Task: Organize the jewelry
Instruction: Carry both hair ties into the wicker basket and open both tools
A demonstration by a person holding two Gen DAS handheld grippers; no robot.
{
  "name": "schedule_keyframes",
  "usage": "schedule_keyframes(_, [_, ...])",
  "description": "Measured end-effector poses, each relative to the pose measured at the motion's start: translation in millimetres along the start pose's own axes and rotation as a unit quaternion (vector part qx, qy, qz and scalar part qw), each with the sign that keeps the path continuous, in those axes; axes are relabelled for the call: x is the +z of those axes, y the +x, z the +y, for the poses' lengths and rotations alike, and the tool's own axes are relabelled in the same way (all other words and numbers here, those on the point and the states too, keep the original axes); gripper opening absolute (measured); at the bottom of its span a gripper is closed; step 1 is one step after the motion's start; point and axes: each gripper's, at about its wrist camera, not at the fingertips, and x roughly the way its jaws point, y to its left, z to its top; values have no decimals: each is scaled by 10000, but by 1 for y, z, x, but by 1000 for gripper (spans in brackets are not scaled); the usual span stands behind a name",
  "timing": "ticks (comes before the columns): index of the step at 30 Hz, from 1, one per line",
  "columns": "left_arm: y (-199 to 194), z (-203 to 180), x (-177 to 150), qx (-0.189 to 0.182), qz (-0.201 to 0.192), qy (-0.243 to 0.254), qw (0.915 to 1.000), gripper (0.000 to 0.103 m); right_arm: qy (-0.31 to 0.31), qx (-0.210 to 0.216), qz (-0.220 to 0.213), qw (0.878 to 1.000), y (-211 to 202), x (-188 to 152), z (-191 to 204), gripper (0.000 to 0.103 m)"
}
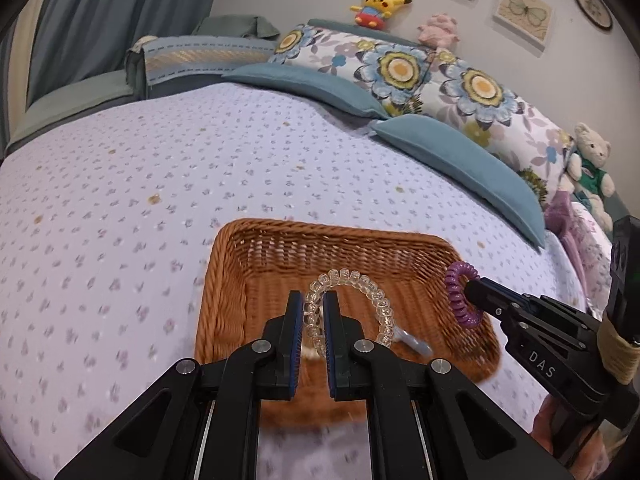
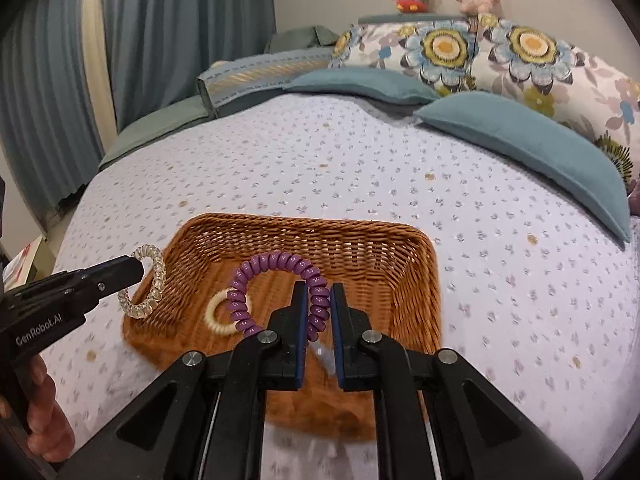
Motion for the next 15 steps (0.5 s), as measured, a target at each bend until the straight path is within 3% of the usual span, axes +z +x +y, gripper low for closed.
schedule_keyframes(8, [65, 10, 3, 157, 473, -252, 9984, 10, 224, -104, 897, 9957, 73, 4, -7, 13])
schedule_keyframes(15, [88, 4, -7, 248, 740, -156, 9968, 10, 269, -139, 1066, 9938, 86, -5, -12, 14])
